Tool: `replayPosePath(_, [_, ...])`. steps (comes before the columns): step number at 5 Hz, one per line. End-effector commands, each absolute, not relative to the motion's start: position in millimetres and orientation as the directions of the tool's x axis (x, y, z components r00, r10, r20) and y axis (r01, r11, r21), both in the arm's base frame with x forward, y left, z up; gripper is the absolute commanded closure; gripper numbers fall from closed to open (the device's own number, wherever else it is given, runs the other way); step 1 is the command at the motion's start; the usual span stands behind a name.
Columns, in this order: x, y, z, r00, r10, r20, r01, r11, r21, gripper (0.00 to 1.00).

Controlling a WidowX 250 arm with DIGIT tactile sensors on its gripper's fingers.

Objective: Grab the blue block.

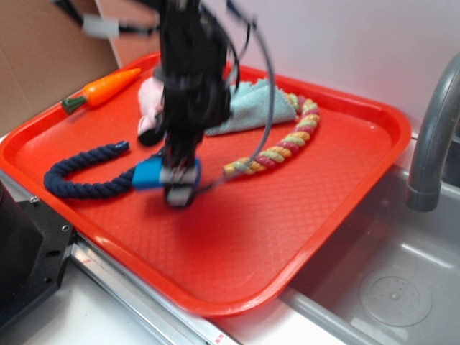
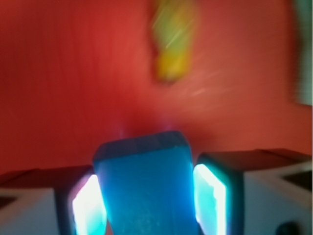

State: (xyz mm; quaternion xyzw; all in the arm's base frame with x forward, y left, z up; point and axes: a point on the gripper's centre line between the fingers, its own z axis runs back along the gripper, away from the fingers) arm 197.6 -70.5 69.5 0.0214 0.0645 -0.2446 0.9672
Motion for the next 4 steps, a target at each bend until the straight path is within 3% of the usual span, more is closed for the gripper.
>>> replayPosePath(1, [229,-69,154,0.976,-0.216,-0.015,0.216,0.976,-0.003,1.00])
replayPosePath(2, [220,-68,179,1.000,0.014,0.025,-0.013,1.000,-0.012,1.00])
replayPosePath(3, [212,-68,186,0.989,0.136,0.052,-0.136,0.991,-0.013,1.00])
replayPosePath(4, [206,-64,188,0.991,0.089,0.099,-0.083,0.995,-0.064,1.00])
